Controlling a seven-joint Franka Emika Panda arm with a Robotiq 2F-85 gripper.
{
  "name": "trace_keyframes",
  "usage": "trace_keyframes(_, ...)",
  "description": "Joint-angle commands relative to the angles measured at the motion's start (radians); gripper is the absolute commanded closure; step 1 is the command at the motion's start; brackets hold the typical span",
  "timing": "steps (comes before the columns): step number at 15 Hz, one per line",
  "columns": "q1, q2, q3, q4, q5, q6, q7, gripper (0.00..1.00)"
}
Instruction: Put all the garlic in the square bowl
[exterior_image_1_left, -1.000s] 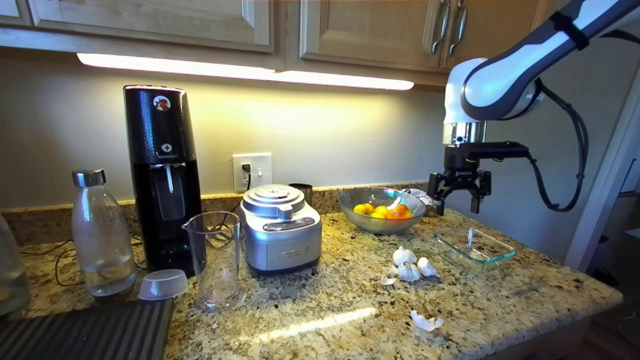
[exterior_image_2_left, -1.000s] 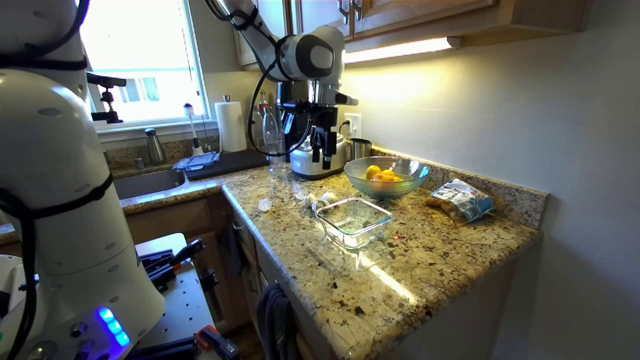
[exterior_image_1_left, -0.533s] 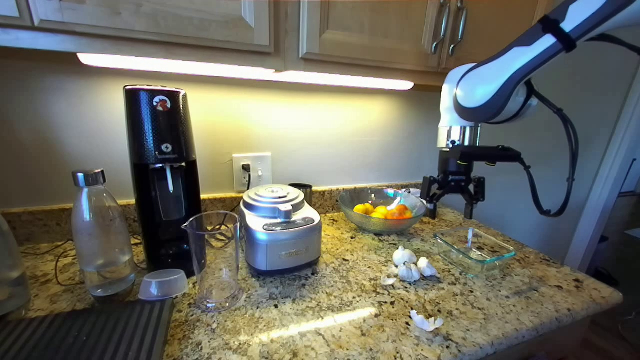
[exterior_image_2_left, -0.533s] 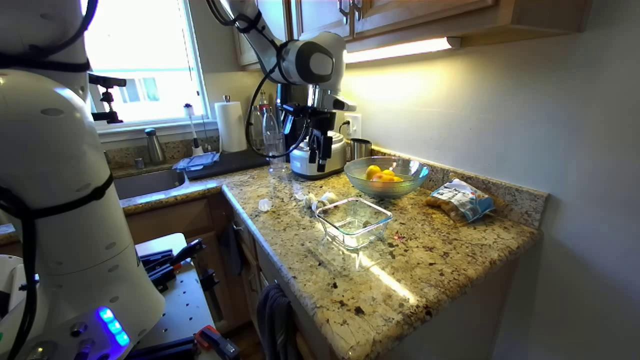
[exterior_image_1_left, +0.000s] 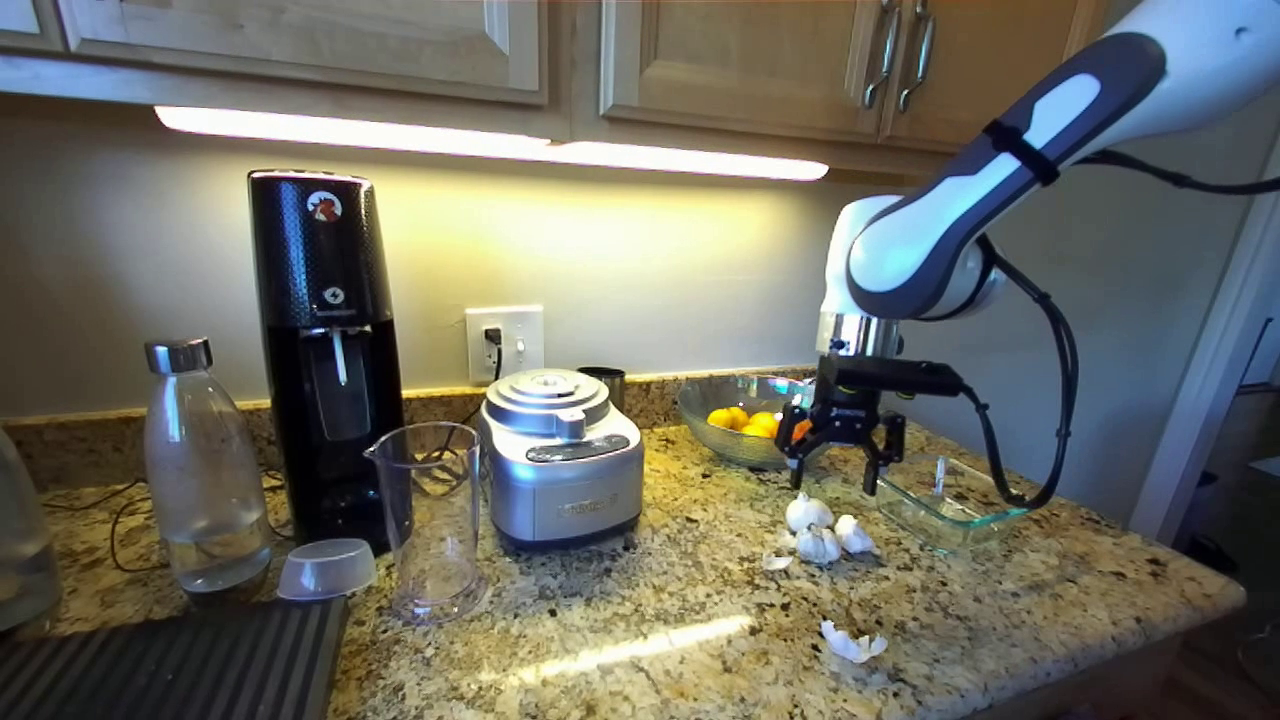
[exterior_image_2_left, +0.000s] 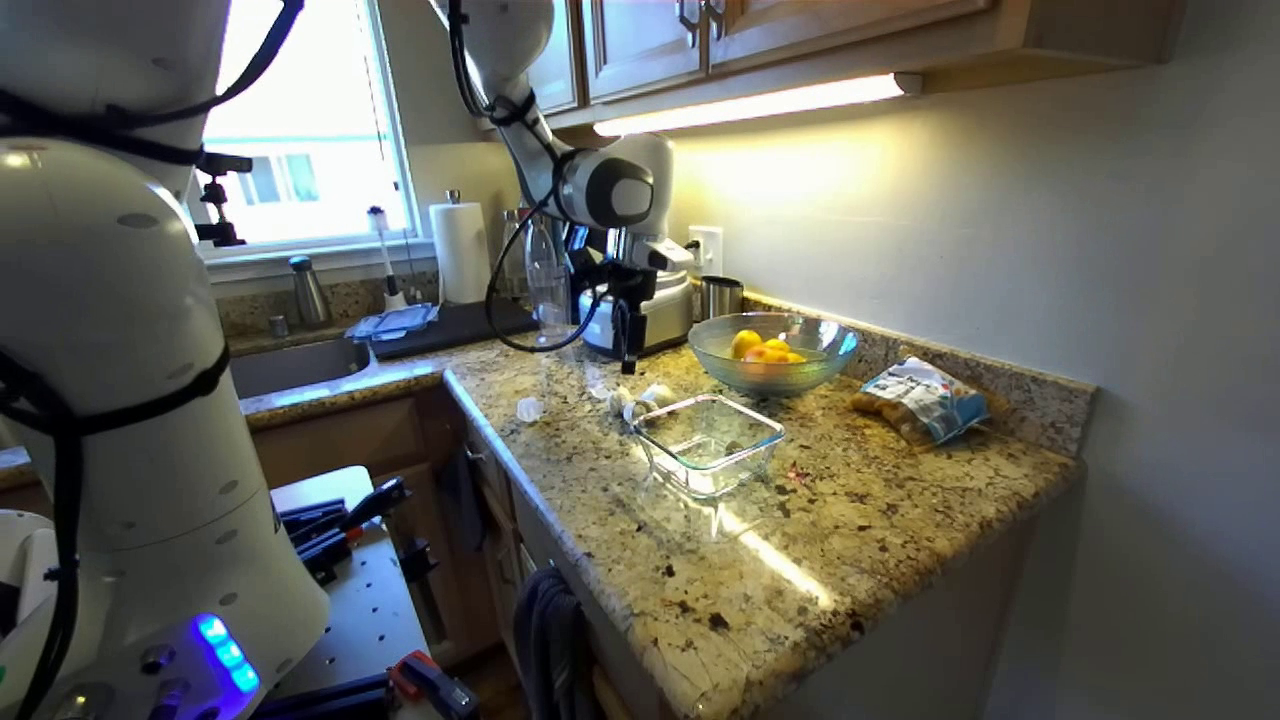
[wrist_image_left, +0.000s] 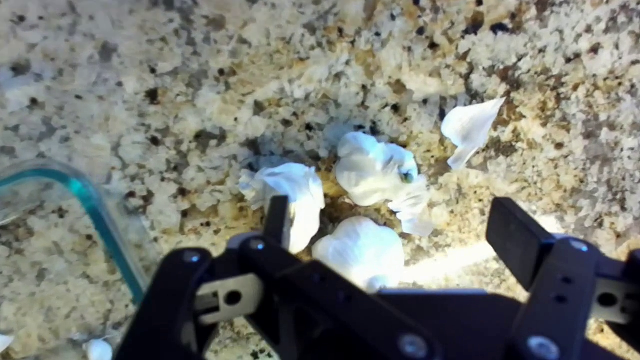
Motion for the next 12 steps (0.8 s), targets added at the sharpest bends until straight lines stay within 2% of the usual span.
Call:
trace_keyframes(1,0.067,0.07,-0.034,0.047,-0.022,0.025,0.119,0.0)
trace_keyframes(6,0.113,0.11,-0.06,0.079,-0.049,-0.016,0.208,0.0)
trace_keyframes(12,0.1,0.146,-0.071,0.085,-0.034,0.01,0.238,0.0)
